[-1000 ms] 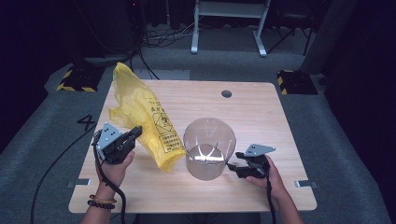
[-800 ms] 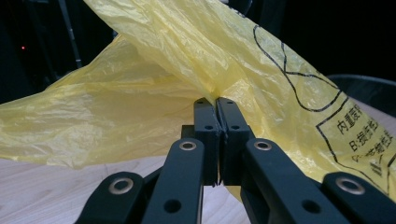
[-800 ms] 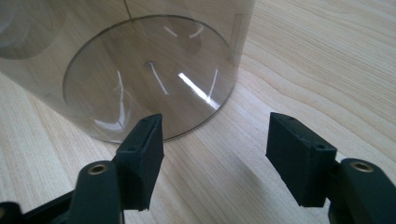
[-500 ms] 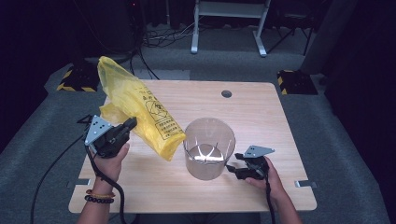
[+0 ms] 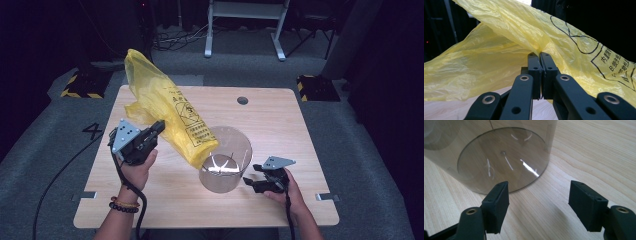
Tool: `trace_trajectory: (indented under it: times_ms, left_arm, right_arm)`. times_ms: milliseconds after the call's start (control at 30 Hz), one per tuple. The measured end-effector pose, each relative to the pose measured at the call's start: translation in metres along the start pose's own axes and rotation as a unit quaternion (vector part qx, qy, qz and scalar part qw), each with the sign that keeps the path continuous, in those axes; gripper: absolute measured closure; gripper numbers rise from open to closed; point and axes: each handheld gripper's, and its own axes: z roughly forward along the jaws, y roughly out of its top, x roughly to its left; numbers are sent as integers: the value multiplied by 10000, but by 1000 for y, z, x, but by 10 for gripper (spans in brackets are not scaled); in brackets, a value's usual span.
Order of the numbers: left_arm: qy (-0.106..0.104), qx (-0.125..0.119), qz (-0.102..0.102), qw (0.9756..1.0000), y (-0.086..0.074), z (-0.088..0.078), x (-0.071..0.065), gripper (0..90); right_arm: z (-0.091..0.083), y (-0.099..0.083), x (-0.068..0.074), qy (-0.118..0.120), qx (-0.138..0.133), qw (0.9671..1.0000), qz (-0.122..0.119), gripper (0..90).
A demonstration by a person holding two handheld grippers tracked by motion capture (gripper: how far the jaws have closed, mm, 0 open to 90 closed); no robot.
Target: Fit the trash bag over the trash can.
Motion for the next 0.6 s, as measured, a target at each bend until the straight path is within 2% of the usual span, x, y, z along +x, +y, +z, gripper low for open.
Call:
trace_trajectory:
  times_ms: [200,400,600]
  left_arm:
    - [-23,44,120,9999,-1,17,-14,878]
    - [51,11,377,9993,-5,30,-29,878]
    - [111,62,555,9984,-10,43,-37,877]
  right_arm:
    - [-2,-5,-4,-2,-18,10000,94,332]
    - [-5,-7,-7,-8,-50,9999,146,332]
    - [-4,-11,-8,0,-2,9998,207,328]
